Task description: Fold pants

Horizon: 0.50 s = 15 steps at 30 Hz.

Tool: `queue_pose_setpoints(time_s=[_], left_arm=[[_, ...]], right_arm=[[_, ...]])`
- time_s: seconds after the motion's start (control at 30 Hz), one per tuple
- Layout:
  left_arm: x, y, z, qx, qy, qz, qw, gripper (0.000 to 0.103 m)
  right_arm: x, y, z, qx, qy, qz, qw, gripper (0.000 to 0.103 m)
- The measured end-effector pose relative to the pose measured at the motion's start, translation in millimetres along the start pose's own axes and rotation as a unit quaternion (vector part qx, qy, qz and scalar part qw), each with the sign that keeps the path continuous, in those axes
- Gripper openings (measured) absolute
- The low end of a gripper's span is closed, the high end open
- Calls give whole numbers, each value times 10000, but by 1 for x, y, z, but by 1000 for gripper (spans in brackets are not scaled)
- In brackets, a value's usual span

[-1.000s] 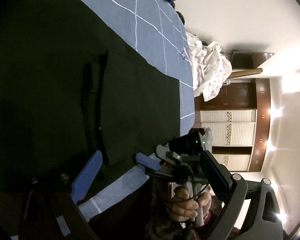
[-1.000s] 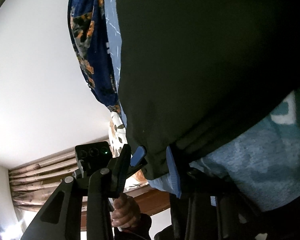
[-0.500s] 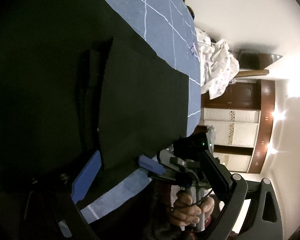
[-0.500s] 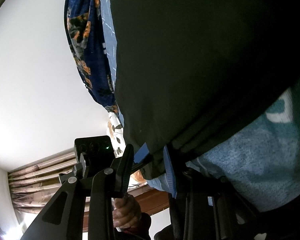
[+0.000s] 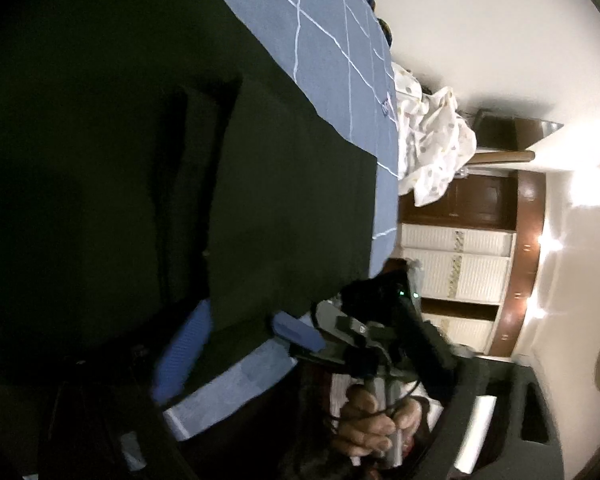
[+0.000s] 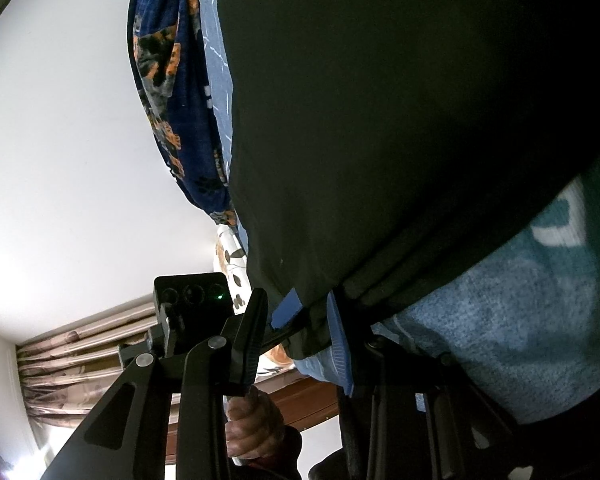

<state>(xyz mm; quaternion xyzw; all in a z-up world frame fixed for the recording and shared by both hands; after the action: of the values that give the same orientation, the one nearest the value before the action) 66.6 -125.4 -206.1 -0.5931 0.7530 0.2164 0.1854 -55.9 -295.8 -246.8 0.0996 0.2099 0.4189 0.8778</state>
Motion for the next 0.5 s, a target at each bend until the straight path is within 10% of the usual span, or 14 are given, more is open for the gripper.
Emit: queue_pose_setpoints(time_s=[0.1, 0.5], left_arm=[[2, 2, 3, 27, -172, 0, 9998, 56], [2, 3, 9, -211, -179, 70, 9996, 56]], right_arm=[[0, 0, 0, 4, -2, 0, 10000, 28], [-1, 1, 0, 5, -4, -5, 10000, 27]])
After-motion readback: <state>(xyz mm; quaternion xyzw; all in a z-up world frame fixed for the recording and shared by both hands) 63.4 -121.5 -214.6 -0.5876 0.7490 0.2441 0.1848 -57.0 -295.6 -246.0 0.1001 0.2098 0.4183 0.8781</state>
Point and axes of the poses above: each gripper's, at about its wrist camera, not at the fingertips, and x roughly the way its jaws point, z to its left, y to its underside, the point moved 4 cm from there along x, roughly the way its jaws point, and after that the axes turned 1 degree about -x, right-handed, at the moved point
